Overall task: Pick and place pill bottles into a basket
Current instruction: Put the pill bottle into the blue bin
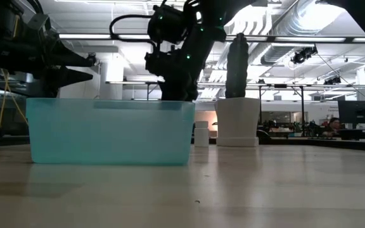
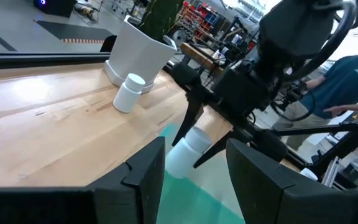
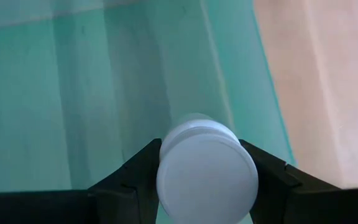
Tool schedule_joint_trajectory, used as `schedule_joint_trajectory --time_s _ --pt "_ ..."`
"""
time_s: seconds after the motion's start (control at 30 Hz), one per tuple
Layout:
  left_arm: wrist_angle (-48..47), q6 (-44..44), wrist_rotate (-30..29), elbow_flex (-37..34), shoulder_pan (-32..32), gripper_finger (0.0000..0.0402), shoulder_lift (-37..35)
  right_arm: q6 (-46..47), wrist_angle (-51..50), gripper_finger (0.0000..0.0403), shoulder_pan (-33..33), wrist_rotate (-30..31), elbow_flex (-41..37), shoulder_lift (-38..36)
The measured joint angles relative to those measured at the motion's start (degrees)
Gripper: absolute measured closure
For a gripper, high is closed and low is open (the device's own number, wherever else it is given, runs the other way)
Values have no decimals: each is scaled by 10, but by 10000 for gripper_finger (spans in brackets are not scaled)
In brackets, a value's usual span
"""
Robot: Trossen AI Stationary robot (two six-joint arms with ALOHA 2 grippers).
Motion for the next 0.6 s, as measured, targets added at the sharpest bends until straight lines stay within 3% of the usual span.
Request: schedule_joint_trajectory --time_s 0.6 --pt "0 0 0 0 0 197 0 0 -28 224 0 -20 0 5"
